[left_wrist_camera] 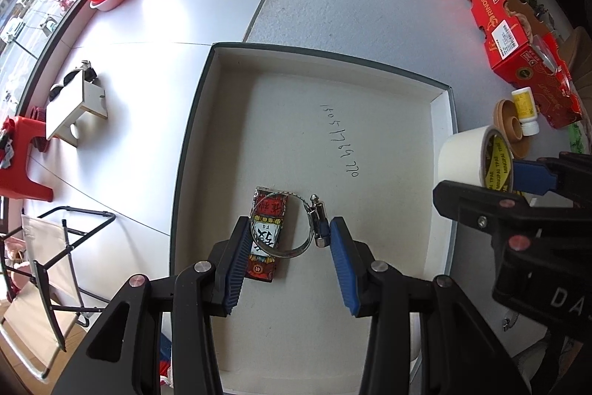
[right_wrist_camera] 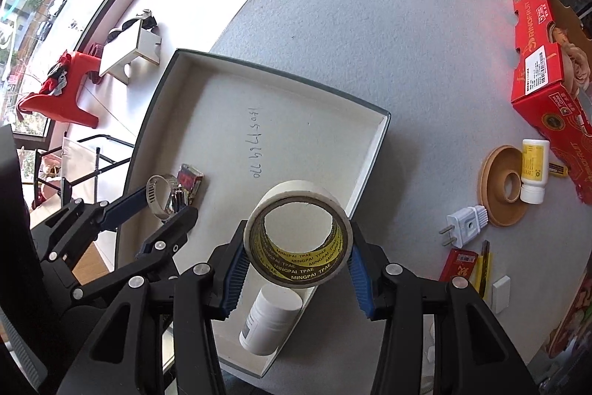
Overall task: Organize rigid objects
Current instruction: 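Open the left tool to drop the clamp while the right tool releases the tape roll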
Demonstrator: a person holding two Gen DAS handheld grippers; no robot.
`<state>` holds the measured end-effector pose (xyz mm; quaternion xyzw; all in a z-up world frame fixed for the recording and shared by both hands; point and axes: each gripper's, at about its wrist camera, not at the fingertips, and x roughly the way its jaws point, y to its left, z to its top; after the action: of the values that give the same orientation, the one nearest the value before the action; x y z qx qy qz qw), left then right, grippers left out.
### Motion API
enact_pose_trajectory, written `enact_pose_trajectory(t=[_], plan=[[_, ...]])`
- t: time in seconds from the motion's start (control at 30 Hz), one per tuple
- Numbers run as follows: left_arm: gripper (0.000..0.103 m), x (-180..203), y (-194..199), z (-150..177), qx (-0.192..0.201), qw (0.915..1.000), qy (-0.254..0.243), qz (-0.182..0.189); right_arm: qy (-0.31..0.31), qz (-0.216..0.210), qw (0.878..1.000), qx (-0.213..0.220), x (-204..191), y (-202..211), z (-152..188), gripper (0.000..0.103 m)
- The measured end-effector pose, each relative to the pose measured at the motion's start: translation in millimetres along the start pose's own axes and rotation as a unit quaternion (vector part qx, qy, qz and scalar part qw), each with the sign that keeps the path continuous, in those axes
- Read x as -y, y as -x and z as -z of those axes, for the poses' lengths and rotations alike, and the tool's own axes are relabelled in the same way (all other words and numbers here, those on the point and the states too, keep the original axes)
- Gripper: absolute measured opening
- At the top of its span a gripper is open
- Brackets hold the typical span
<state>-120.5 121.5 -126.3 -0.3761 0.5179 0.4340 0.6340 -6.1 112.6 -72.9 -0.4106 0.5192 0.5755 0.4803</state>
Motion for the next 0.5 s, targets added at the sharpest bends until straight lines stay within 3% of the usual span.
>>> enact_pose_trajectory(t=[0.37,0.43,0.5], plan=[[0.048,10.9,-15.1,-7.7,-0.023,0.9997,-0.002,-0.005,-0.001,-0.005,1.000,-0.018,-0.1,-22.3,-15.5,0.050],[0.060,9.9,-17.7,-6.6,-0.033,0.9994,0.001,-0.010,0.006,-0.006,1.000,-0.024,-1.6,-25.4,-16.2,0.050],[0.081,8.0,-19.4,-4.3,-0.043,0.9990,0.010,-0.001,0.012,-0.006,0.999,-0.030,-3.0,-26.3,-14.9,0.056]])
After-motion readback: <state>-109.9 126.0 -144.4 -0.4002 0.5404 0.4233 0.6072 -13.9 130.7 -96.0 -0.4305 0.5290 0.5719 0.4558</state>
